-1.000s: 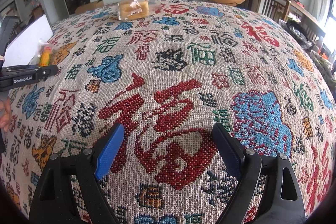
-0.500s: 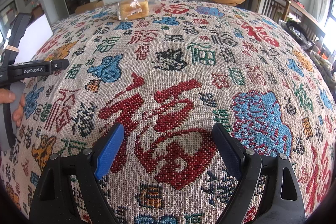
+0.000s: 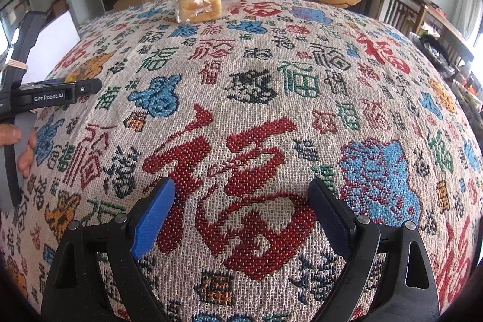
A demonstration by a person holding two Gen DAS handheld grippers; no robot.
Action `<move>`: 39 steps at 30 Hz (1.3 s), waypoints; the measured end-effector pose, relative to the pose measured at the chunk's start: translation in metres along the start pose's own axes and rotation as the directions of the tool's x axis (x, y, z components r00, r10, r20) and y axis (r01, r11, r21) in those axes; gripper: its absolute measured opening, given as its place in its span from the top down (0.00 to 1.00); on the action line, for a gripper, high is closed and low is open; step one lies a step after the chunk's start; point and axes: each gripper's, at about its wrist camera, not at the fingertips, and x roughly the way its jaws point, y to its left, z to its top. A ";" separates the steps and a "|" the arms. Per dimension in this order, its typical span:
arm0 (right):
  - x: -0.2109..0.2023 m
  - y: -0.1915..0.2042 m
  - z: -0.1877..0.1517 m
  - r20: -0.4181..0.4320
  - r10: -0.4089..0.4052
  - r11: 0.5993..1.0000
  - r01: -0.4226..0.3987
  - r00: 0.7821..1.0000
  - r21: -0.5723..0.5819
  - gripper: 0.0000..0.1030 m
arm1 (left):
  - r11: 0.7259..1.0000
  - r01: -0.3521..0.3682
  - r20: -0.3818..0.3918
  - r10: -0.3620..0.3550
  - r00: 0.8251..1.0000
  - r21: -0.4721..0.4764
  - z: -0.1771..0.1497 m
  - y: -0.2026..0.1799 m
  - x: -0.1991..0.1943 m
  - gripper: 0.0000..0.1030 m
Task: Organize snacks
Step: 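Move the right tool toward the bagged square cake, then close the right tool on the bagged square cake and lift it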
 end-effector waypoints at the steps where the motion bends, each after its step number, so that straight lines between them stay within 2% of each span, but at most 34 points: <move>1: 0.002 -0.001 0.004 -0.022 0.012 1.000 -0.013 1.000 -0.008 0.11 | 1.000 0.000 0.000 0.000 1.000 0.000 0.000 0.000 0.000 0.00; 4: 0.005 -0.005 0.022 -0.043 0.068 0.998 -0.067 0.997 0.011 0.12 | 1.000 0.000 0.000 0.000 1.000 0.000 0.000 0.000 0.000 0.00; 7: 0.006 -0.009 0.060 0.026 0.101 0.994 -0.102 0.995 0.034 0.12 | 1.000 0.000 0.000 0.000 1.000 0.000 0.000 0.000 0.000 0.00; 10: 0.012 0.000 0.121 0.110 0.098 0.995 -0.095 0.989 -0.036 0.12 | 1.000 0.000 0.000 0.000 1.000 0.000 0.000 0.000 0.000 0.00; 13: 0.034 0.016 0.185 0.136 0.086 0.990 -0.070 0.987 -0.119 0.12 | 1.000 0.000 0.000 0.000 1.000 0.000 0.000 -0.001 0.000 0.00; 16: 0.072 0.032 0.231 0.087 0.097 0.982 -0.081 0.991 -0.168 0.12 | 1.000 0.000 0.000 0.000 1.000 0.000 0.000 0.000 0.000 0.00; 19: 0.113 0.054 0.252 0.006 0.111 0.968 -0.107 0.994 -0.225 0.12 | 1.000 0.000 0.000 0.000 1.000 0.000 0.000 0.000 0.000 0.00; 20: 0.126 0.061 0.254 -0.026 0.109 0.962 -0.112 0.994 -0.248 0.12 | 1.000 0.000 0.000 0.000 1.000 0.000 0.000 0.000 0.000 0.00; 23: 0.167 0.082 0.251 -0.089 0.004 0.946 -0.032 0.996 -0.322 0.11 | 1.000 0.000 0.000 0.000 1.000 0.000 0.000 0.000 0.000 0.00; 24: 0.173 0.080 0.250 -0.080 0.013 0.955 -0.036 0.997 -0.296 0.11 | 1.000 0.000 0.000 0.000 1.000 0.000 0.000 0.001 0.000 0.00; 25: 0.173 0.071 0.251 -0.059 0.062 0.976 -0.073 0.996 -0.206 0.11 | 1.000 0.001 0.000 -0.001 1.000 0.000 0.000 0.001 0.000 0.00; 26: 0.178 0.060 0.250 -0.091 0.091 0.988 -0.101 0.992 -0.113 0.13 | 1.000 0.001 0.000 -0.001 1.000 0.000 0.000 0.002 0.000 0.00; 27: 0.174 0.052 0.247 -0.054 0.109 0.993 -0.111 0.993 -0.047 0.17 | 1.000 0.001 0.000 -0.001 1.000 0.000 0.000 0.002 -0.001 0.00; 28: 0.168 0.047 0.243 -0.026 0.121 0.993 -0.121 0.992 -0.007 0.27 | 1.000 0.000 -0.001 0.000 1.000 0.000 0.000 0.002 -0.001 0.00; 29: 0.162 0.044 0.238 -0.016 0.126 0.992 -0.126 0.992 0.013 0.28 | 1.000 0.001 -0.001 -0.001 1.000 0.000 0.000 0.003 -0.001 0.00; 32: 0.132 0.038 0.212 0.021 0.110 0.994 -0.110 0.994 0.001 0.29 | 1.000 0.000 -0.001 0.000 1.000 0.000 0.001 0.001 -0.001 0.00; 34: 0.097 0.035 0.184 0.054 0.082 0.996 -0.079 0.995 -0.048 0.29 | 1.000 0.000 -0.001 0.000 1.000 0.000 0.000 0.001 0.000 0.00; 36: 0.059 0.030 0.148 0.079 0.081 0.995 -0.076 0.994 -0.065 0.28 | 1.000 0.000 -0.001 0.000 1.000 0.000 0.000 0.000 0.000 0.00; 39: 0.011 0.022 0.087 0.067 0.060 0.997 -0.057 0.996 -0.043 0.28 | 1.000 -0.001 -0.001 0.001 1.000 0.000 0.000 0.000 0.000 0.00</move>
